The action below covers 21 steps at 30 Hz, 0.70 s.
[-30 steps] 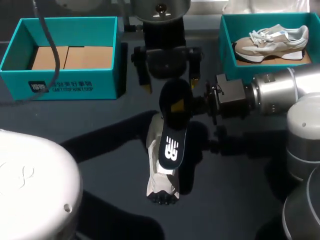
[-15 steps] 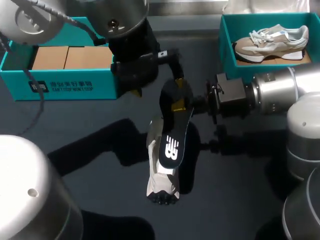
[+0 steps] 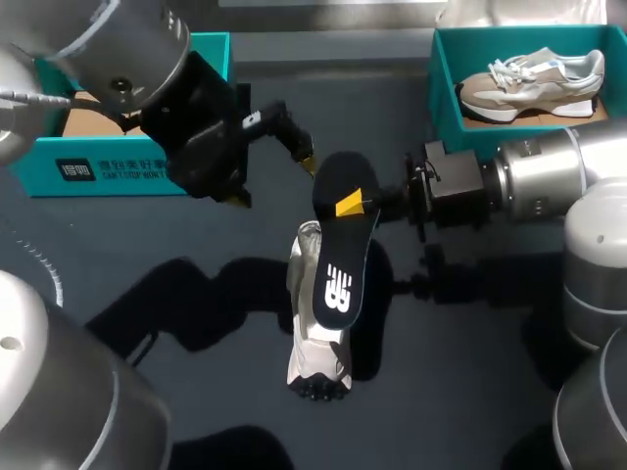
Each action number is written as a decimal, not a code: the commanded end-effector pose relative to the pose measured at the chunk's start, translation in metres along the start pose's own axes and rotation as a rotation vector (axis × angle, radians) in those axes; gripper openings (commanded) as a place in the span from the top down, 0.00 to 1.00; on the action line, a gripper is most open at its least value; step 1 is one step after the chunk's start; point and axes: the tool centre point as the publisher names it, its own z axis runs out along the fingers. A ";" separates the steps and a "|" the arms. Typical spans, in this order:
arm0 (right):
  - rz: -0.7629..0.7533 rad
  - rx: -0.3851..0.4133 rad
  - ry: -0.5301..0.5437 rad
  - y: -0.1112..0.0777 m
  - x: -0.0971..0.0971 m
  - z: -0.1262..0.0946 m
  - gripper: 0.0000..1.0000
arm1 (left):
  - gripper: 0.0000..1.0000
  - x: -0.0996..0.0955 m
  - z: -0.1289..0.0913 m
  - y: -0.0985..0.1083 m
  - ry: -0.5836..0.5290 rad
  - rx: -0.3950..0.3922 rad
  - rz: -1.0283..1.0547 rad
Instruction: Take the shoe out of the shoebox, open the shoe tongue, remove and reinsert the insole, then place the shoe into the shoebox
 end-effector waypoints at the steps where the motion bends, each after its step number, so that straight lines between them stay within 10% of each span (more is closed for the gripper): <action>1: 0.002 0.005 -0.001 0.001 0.000 0.002 1.00 | 0.00 0.009 0.001 -0.003 -0.414 -0.006 0.002; 10: -0.001 -0.002 0.111 -0.005 0.013 0.001 1.00 | 0.00 0.009 0.001 -0.003 -0.414 -0.006 0.002; 21: -0.016 -0.020 0.145 -0.010 0.027 -0.004 1.00 | 0.00 0.022 0.010 0.004 -0.753 -0.010 -0.025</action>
